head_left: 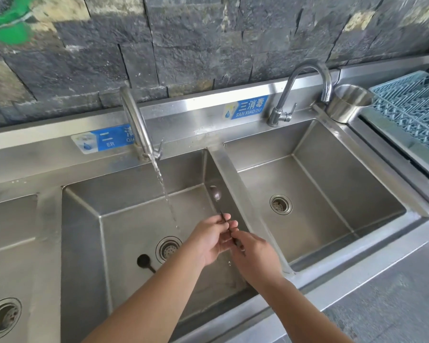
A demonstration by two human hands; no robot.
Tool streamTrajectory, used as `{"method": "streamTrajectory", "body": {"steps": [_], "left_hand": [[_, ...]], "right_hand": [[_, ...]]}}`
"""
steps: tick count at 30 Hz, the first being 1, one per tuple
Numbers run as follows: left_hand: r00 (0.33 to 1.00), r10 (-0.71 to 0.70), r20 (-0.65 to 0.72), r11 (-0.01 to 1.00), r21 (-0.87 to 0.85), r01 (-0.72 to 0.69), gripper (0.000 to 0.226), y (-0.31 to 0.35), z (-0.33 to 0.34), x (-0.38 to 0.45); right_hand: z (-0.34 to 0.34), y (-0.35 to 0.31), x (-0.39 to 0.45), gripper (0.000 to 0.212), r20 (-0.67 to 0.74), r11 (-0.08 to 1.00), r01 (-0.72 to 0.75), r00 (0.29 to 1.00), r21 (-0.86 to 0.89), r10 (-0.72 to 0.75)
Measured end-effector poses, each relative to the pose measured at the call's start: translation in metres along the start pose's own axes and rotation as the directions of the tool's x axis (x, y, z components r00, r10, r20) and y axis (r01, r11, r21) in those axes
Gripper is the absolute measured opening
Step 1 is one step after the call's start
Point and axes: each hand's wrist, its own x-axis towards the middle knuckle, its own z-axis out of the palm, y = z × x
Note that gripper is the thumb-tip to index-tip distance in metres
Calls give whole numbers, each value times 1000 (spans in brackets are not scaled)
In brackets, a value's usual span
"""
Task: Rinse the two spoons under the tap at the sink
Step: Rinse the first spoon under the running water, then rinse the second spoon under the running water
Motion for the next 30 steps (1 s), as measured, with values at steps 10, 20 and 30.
{"method": "streamTrajectory", "body": {"steps": [10,20,30], "left_hand": [[988,41,-148,980,197,-11,11,-25,122,101],[937,-10,-349,942,311,126,20,-75,173,223],[748,-7,-664,873,360,328,22,-153,137,327]], "right_hand": [[-55,131,81,14,44,967,-202,979,156,198],[-42,265,154,8,331,827,-520,835,212,440],[67,352,192,14,598,830,-557,654,-32,463]]}}
